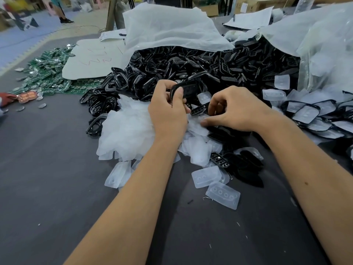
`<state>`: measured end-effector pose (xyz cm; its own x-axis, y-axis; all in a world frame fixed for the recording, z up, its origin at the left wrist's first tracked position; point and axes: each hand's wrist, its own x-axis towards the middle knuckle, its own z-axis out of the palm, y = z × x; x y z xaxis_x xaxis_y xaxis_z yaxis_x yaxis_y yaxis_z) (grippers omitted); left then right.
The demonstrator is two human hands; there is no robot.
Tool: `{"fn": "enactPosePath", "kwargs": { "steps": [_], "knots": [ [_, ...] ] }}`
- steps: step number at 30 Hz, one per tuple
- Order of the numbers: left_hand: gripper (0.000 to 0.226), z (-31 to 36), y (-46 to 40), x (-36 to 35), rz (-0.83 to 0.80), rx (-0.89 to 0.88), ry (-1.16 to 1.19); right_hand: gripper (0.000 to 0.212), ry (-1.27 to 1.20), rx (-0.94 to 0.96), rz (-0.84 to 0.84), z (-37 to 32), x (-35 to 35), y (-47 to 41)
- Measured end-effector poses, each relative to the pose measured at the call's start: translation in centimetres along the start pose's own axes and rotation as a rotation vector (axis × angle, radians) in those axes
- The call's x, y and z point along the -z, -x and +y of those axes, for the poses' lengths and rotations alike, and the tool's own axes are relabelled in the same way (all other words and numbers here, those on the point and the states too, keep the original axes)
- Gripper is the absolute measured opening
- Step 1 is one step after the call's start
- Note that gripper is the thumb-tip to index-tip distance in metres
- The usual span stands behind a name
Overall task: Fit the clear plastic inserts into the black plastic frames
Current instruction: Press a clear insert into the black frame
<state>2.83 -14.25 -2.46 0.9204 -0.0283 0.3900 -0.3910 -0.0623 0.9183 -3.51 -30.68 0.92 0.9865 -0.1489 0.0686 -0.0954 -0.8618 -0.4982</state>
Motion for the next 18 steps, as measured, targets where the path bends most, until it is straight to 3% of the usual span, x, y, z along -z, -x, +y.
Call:
{"fn": "enactPosePath", "kwargs": {
  "steps": [5, 12, 15, 18],
  "knots": [
    [0.009, -0.2, 0.0, 0.0, -0.02, 0.014, 0.026, 0.022, -0.243, 0.019, 0.006, 0.7, 0.5, 0.2],
    [0.011, -0.2, 0.0, 0.0, -0.044, 0.044, 0.035, 0.038, -1.128, -0.045, 0.169, -0.3, 0.4, 0.6],
    [0.005, -0.1, 0.1, 0.0, -0.066, 0.037, 0.032, 0.043, -1.212, -0.058, 0.217, -0.3, -0.2, 0.3],
    [0.003, -0.1, 0.1, 0.0, -0.08, 0.039, 0.028, 0.033, -1.287, -0.04, 0.168, -0.3, -0.4, 0.1]
  ]
}}
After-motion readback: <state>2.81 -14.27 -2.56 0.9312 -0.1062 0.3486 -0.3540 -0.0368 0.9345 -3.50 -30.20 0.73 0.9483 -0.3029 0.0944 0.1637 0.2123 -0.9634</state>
